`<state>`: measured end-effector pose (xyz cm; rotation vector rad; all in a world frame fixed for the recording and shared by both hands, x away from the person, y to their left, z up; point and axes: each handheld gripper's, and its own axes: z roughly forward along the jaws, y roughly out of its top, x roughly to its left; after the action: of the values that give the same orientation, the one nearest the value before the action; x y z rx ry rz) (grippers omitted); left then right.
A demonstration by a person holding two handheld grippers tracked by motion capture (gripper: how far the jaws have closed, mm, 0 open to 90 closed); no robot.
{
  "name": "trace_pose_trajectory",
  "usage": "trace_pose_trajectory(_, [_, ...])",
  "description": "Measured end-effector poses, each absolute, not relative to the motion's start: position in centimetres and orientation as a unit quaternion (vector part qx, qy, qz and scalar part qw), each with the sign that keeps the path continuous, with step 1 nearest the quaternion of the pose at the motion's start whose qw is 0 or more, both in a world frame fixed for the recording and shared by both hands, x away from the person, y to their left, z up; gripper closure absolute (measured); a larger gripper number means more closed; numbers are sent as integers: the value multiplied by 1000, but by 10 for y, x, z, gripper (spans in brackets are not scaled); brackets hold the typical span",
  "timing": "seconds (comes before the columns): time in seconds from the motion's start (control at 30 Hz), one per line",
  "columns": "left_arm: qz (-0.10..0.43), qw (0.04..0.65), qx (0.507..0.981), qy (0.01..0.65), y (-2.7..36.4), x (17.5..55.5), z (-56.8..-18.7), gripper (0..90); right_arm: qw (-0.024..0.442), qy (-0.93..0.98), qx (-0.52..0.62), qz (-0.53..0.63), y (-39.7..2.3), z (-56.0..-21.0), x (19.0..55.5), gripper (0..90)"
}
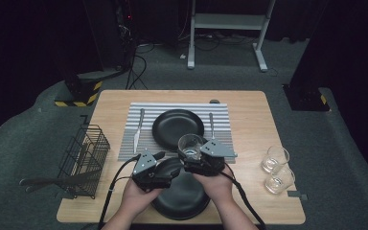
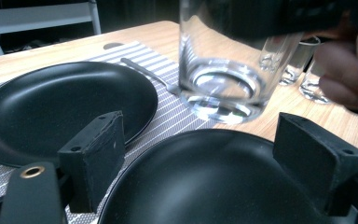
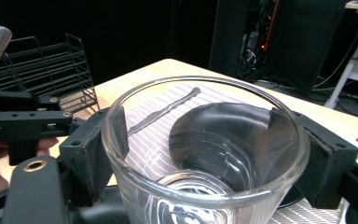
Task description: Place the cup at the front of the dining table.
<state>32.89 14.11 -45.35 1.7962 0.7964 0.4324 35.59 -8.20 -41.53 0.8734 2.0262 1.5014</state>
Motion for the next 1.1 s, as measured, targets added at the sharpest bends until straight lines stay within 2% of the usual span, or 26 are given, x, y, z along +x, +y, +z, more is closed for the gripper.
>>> trace_pose_trajectory(0.43, [167,548,753,322,137,335,-451,183,205,749,308,549,-66,-420,352,188])
trace_pose_trajectory(1.1, [179,556,755,298,131,334,-451,190,170,757,288,561,-57,-421,346,187])
